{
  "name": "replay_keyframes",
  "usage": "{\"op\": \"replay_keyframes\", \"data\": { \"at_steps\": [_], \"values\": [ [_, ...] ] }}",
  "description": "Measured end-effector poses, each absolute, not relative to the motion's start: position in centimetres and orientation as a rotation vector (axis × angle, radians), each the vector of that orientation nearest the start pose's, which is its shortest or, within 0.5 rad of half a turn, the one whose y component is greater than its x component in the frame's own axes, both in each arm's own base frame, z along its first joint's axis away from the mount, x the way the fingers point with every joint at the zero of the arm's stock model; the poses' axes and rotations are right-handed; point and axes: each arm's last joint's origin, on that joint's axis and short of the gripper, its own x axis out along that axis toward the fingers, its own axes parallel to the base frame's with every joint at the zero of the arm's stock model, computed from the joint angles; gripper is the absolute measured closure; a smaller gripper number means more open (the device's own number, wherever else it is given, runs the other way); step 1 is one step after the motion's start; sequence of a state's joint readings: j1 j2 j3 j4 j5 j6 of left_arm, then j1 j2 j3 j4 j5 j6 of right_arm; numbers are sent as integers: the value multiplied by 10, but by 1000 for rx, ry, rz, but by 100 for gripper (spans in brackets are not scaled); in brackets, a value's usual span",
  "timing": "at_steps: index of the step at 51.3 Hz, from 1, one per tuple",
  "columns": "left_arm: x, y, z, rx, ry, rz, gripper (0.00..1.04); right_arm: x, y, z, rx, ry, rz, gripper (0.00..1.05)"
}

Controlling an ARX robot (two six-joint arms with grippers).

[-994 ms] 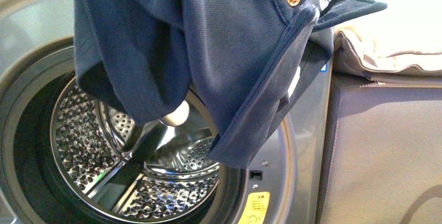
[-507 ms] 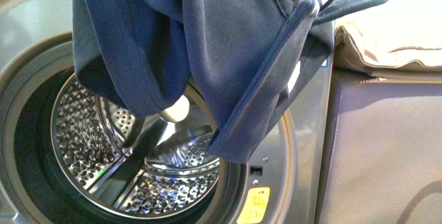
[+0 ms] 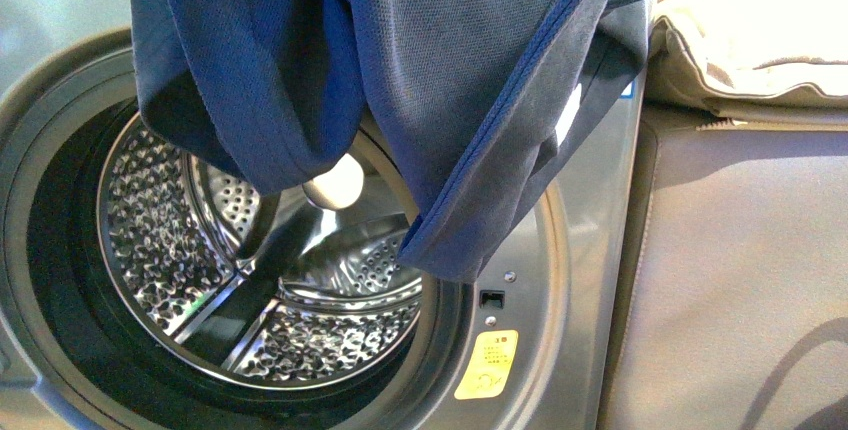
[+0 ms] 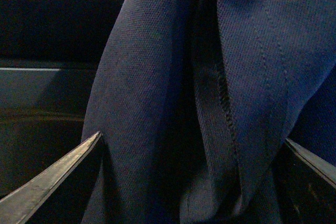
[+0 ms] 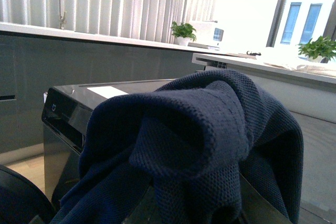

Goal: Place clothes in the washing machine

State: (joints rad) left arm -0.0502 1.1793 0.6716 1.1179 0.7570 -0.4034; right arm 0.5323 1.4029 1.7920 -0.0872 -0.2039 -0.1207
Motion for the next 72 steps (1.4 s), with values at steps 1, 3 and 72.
{"op": "replay_keyframes", "data": {
  "at_steps": [1,3,72],
  "values": [
    [235,-34,333,-159,-422,-888,7,231,143,541,-64,-348,711,92],
    [237,-37,336,-165,-428,-896,7,231,143,541,-64,-348,711,92],
    [230,-178,366,-245,-559,-976,7,231,143,541,-64,-348,707,92]
  ]
}}
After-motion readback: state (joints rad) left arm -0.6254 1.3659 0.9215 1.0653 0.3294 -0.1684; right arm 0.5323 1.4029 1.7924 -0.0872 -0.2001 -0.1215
